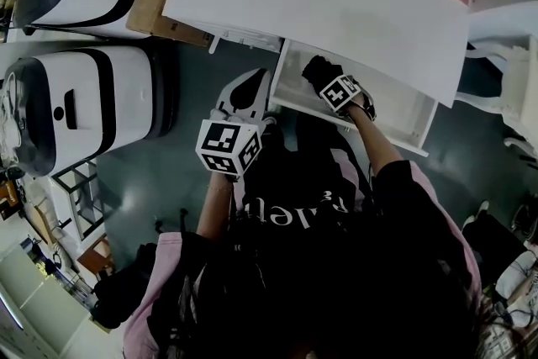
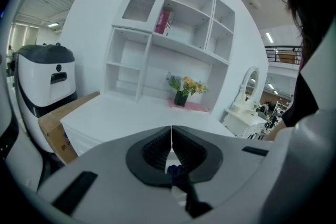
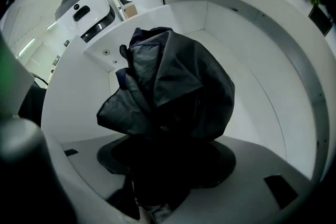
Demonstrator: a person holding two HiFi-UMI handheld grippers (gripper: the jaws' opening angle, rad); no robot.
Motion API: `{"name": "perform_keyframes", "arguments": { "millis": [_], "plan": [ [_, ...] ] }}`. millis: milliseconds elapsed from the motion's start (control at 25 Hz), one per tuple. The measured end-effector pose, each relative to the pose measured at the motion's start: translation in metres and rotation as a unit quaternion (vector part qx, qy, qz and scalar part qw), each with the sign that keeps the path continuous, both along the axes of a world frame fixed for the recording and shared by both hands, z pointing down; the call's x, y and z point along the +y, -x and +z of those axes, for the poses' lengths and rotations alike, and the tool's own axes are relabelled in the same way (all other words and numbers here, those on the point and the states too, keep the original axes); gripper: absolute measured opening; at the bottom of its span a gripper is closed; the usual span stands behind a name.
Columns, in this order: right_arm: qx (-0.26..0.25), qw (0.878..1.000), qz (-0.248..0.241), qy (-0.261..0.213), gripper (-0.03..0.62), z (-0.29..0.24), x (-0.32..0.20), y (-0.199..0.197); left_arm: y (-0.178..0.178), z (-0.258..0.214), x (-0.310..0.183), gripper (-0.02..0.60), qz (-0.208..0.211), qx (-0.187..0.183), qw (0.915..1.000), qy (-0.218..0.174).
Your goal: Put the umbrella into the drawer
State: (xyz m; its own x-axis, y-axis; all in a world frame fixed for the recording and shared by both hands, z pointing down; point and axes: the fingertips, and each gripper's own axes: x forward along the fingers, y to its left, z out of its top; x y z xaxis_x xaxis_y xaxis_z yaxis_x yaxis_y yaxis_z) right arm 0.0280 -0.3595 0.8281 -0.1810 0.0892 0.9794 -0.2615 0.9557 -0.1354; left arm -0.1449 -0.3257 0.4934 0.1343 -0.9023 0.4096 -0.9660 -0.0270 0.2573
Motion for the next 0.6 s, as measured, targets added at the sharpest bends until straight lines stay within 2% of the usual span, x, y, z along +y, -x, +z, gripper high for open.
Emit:
{"name": "perform_keyframes", "arguments": {
  "millis": [600],
  "plan": [
    [-0.005, 1.0, 0.02, -0.009, 0.281, -0.011, 0.003, -0.003, -0.007, -0.005, 0.001, 0.016, 0.034, 0.005, 0.9994, -0.009]
  ]
}}
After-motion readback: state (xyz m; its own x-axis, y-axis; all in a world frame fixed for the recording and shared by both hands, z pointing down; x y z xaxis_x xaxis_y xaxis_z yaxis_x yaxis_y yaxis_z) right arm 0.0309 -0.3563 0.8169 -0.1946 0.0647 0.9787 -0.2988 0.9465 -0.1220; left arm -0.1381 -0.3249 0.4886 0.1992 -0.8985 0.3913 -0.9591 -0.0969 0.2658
